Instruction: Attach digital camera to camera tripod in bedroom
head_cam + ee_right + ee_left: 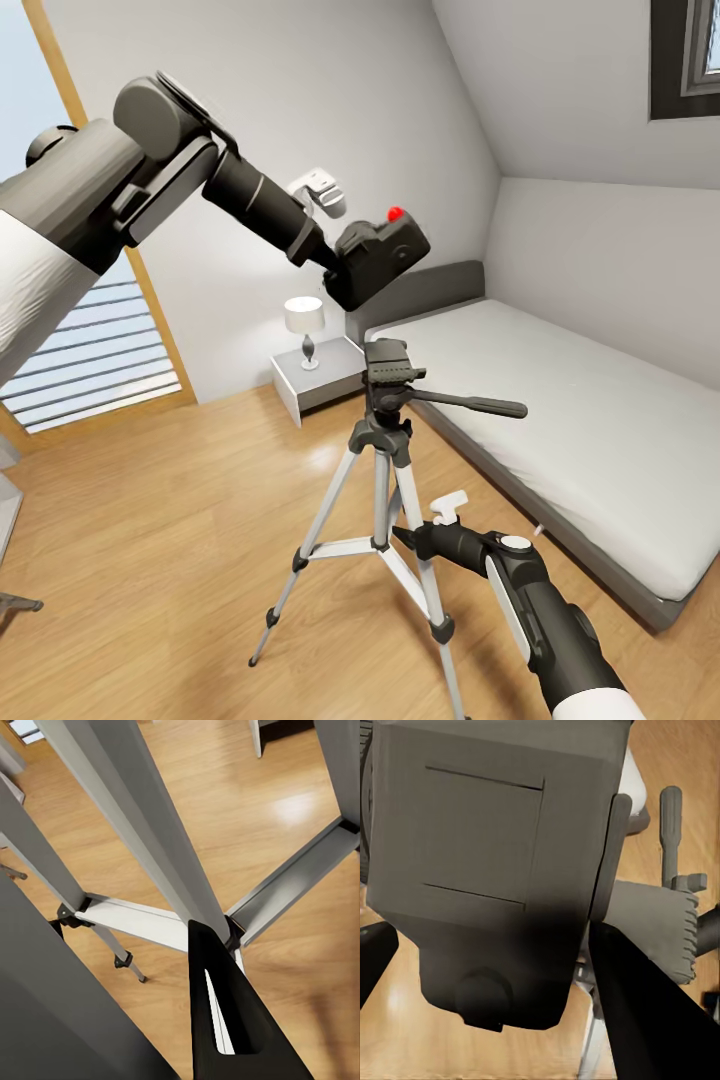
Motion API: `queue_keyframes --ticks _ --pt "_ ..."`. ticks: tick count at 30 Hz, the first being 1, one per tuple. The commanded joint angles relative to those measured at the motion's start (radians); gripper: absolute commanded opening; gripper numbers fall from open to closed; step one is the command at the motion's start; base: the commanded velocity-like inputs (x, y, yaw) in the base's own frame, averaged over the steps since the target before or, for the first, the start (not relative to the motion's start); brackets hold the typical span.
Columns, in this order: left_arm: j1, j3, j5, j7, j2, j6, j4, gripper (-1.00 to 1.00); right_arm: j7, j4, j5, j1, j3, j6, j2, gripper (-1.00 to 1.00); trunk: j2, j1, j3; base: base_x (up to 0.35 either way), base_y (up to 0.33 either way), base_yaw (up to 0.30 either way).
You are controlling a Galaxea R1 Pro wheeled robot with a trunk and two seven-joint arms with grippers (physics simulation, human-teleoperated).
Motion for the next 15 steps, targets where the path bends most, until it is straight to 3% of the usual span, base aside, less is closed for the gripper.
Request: queue_keyframes --ticks 1,9,12,15 --pt "-0.002 -0.004 0.004 -0.004 0.002 0.012 0.001 -1.00 0.005 -0.001 0.010 -0.001 -0.001 0.004 0.000 -1.00 -0.002 0.001 -0.002 0.000 0.000 0.000" --pt "-0.007 -0.014 -0.018 -0.028 0.023 0.039 -0.005 -1.00 0.005 -0.001 0.010 -0.001 -0.001 0.004 -0.002 -1.00 -0.002 0.001 -0.002 0.000 0.000 0.000" --pt "-0.028 -0.046 -0.037 -0.037 0.022 0.040 -0.008 -1.00 0.005 -0.001 0.010 -0.001 -0.001 0.004 -0.002 -1.00 -0.002 0.001 -0.002 0.000 0.000 0.000" --pt "-0.058 -0.109 -0.052 -0.051 0.020 0.040 -0.009 -1.00 0.005 -0.001 0.010 -0.001 -0.001 0.004 -0.002 -1.00 -0.002 0.001 -0.002 0.000 0.000 0.000"
